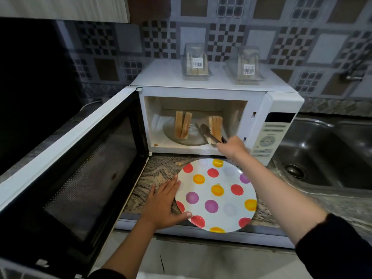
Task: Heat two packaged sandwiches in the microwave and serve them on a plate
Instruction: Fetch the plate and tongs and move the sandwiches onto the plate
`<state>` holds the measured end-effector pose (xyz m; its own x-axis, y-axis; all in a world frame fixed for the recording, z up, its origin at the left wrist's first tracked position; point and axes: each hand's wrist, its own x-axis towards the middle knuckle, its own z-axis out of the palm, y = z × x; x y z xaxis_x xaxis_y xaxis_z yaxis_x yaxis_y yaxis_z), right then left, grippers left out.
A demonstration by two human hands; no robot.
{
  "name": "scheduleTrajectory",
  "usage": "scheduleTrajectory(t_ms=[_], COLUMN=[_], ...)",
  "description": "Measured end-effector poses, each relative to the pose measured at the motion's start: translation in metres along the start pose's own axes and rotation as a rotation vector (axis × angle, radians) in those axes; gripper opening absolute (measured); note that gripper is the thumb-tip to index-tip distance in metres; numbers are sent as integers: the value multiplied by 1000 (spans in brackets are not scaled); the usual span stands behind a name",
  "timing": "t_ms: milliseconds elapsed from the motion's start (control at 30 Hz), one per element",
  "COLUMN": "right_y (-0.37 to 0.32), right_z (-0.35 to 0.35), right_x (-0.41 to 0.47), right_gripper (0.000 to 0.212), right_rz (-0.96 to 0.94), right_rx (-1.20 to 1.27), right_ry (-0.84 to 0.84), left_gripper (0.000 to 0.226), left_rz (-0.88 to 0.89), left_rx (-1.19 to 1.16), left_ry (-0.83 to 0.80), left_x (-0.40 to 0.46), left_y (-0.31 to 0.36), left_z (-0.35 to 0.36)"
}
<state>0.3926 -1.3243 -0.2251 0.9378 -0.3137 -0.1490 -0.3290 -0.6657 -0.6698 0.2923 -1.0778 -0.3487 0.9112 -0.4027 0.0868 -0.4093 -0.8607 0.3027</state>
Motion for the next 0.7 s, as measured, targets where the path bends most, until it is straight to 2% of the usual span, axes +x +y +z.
scheduleTrajectory(t_ms=[167, 333, 400, 467, 600, 700], right_y=[41, 77, 87, 101, 121, 125], right_z=[-13, -21, -17, -8, 5, 12], right_x=[-48, -116, -136, -150, -165, -173], right_gripper=[28, 13, 17, 10, 24, 18], right_rz=[-28, -80, -65, -44, 11, 35], right_rx=[90, 38, 16, -16, -89, -104], right_ry=[70, 120, 131, 135, 143, 143], left_gripper=[107, 110, 111, 112, 112, 114], left_rz=[6, 9, 8, 11, 8, -6], left_rx=[5, 5, 2, 10, 15, 34], left_ry=[24, 4, 3, 2, -6, -31], left_x=[2, 3, 3, 3, 4, 5], left_y=[-3, -2, -2, -2, -2, 0], left_z=[2, 3, 2, 1, 0, -1])
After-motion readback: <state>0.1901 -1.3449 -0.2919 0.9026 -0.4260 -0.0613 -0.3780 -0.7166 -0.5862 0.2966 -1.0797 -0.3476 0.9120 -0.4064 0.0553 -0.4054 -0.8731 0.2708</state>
